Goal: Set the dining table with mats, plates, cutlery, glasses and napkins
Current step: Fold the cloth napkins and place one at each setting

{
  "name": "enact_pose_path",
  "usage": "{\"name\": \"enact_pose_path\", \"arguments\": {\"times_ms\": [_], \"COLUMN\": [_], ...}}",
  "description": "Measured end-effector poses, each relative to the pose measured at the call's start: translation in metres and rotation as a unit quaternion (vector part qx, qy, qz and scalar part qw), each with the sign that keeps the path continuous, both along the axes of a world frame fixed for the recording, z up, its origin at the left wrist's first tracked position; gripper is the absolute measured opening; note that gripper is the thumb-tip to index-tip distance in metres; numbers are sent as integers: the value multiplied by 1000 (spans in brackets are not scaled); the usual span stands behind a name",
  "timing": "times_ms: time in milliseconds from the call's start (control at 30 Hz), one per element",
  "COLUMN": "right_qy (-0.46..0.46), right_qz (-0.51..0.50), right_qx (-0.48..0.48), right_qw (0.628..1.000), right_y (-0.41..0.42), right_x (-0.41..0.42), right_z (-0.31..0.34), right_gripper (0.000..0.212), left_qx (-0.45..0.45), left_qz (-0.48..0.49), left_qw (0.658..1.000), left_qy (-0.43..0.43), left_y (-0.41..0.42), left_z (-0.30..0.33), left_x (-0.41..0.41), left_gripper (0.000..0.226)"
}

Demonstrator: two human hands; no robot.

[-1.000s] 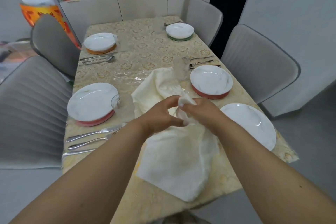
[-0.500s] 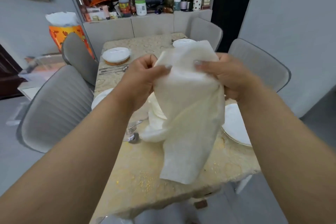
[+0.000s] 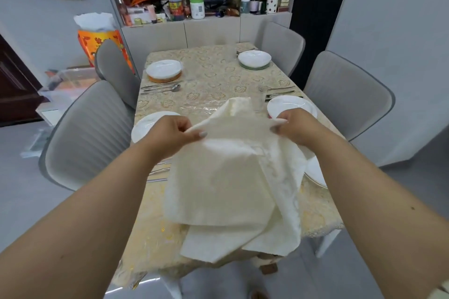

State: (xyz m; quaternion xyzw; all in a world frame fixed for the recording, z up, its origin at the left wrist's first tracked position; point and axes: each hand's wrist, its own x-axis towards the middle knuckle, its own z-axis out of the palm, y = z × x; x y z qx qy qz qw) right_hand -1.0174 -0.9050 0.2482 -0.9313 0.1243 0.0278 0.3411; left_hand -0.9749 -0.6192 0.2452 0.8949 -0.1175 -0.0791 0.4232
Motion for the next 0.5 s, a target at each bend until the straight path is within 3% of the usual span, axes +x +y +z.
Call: {"name": "enact_pose_path", "arguments": {"times_ms": [167, 300, 433, 500], "right_qy": [-65, -116, -50, 6], "right_qz": [-39, -73, -28, -22], "right_qx": [-18, 33, 75, 109], "right_qw": [997, 990, 996, 994], "right_y": [-11, -15, -24, -33], "right_x": [7, 14, 14, 11], "right_z": [-15, -10, -4, -13], "right_gripper": [19, 14, 10, 9], "left_qx": [29, 94, 271, 303], "left_qz": [-37, -68, -91, -56], "left_qw": [998, 993, 954, 943], "left_qy": [39, 34, 86, 124], "left_y": [24, 31, 56, 72], "left_z": [-23, -23, -39, -53], "left_x": [2, 6, 12, 8], "left_gripper": [38, 19, 29, 35]}}
